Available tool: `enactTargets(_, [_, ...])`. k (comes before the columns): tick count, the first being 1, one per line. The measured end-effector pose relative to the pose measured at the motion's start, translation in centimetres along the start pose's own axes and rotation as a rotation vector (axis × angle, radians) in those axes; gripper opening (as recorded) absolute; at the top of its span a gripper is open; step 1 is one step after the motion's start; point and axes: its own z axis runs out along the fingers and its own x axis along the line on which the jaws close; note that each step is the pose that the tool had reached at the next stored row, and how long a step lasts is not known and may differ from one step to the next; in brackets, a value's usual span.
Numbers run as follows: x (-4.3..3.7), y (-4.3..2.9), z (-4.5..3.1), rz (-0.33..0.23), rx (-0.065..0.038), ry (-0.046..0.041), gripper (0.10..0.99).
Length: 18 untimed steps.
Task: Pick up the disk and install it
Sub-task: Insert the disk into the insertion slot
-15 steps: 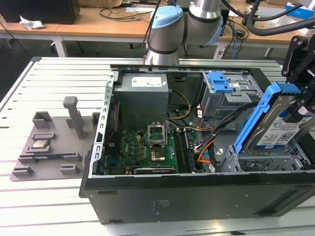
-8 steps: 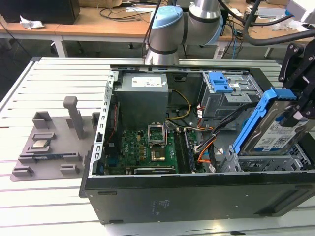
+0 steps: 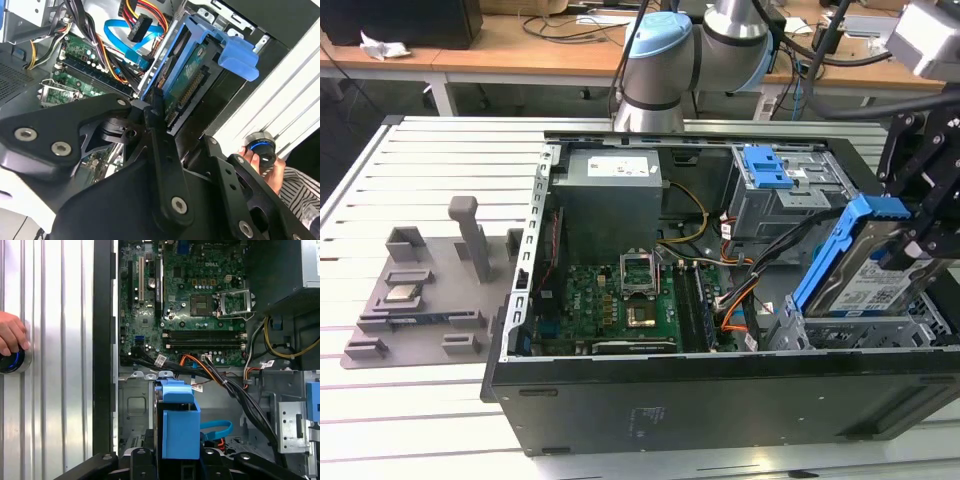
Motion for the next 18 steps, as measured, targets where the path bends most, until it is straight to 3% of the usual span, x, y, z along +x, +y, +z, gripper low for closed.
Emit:
enactTargets(2, [0.01,-0.06,0.86,0.000,0.000,-0.0001,0.357])
enactTargets(7, [0.03,-0.12,1.70,0.000,0.000,0.0000,0.357])
enactTargets(16, [0.03,-0.13,1.81,0.000,0.000,0.0002,0.369])
enactTargets(17, [0.03,-0.13,1.84,0.000,0.000,0.0001,0.431])
enactTargets(18, [0.03,-0.13,1.84,0.000,0.000,-0.0001,0.431])
